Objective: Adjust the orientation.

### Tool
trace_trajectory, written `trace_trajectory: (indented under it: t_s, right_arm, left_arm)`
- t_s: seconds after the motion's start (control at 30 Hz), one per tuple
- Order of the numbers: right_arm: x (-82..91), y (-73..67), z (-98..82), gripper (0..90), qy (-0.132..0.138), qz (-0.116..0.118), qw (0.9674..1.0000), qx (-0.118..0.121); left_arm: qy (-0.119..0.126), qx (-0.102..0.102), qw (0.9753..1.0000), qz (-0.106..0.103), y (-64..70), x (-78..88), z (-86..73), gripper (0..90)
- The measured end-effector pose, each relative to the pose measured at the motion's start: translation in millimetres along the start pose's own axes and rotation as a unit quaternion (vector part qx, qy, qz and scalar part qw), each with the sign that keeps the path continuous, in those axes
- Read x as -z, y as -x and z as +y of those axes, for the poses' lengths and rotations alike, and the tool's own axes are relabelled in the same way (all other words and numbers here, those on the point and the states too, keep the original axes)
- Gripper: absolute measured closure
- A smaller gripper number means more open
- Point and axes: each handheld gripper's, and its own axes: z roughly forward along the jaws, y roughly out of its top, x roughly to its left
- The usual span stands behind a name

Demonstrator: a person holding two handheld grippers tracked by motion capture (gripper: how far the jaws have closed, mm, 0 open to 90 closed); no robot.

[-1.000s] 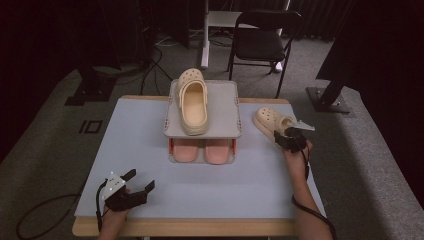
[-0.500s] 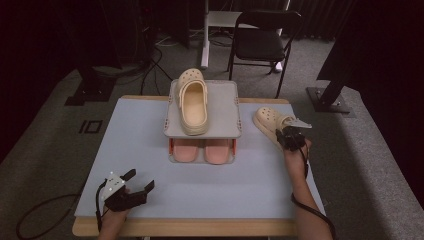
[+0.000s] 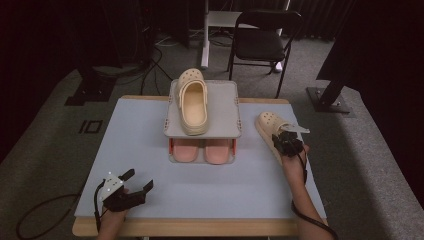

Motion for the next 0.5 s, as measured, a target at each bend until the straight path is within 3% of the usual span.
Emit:
trace_trajectory:
  t_s: [0.13, 0.5]
  right_arm:
    - [5.8, -6.4, -8.9, 77.2, -0.003, 0.015, 0.9999, -0.004]
    - [21.1, -23.0, -16.1, 77.3, -0.014, 0.015, 0.9997, 0.009]
  left_arm:
    - [0.001, 0.001, 1.0, 0.0, 0.6, -0.2, 0.4, 13.5]
    - [0.002, 0.002, 1.0, 0.0, 0.8, -0.5, 0.8, 13.5]
